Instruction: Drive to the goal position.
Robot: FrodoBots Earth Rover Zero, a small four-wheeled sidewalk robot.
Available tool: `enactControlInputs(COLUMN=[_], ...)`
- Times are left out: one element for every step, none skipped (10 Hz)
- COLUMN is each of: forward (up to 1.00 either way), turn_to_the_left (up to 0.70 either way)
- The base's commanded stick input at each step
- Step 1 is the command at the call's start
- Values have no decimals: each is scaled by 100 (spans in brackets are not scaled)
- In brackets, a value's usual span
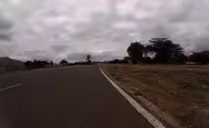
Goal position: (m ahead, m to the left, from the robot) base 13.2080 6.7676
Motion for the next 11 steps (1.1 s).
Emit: enactControlInputs(forward=[50, 50, 50, 50, 50, 50, 50, 50, 50, 50, 50], turn_to_the_left=[0, 0, 0, 0, 0, 0, 0, 0, 0, 0, 0])
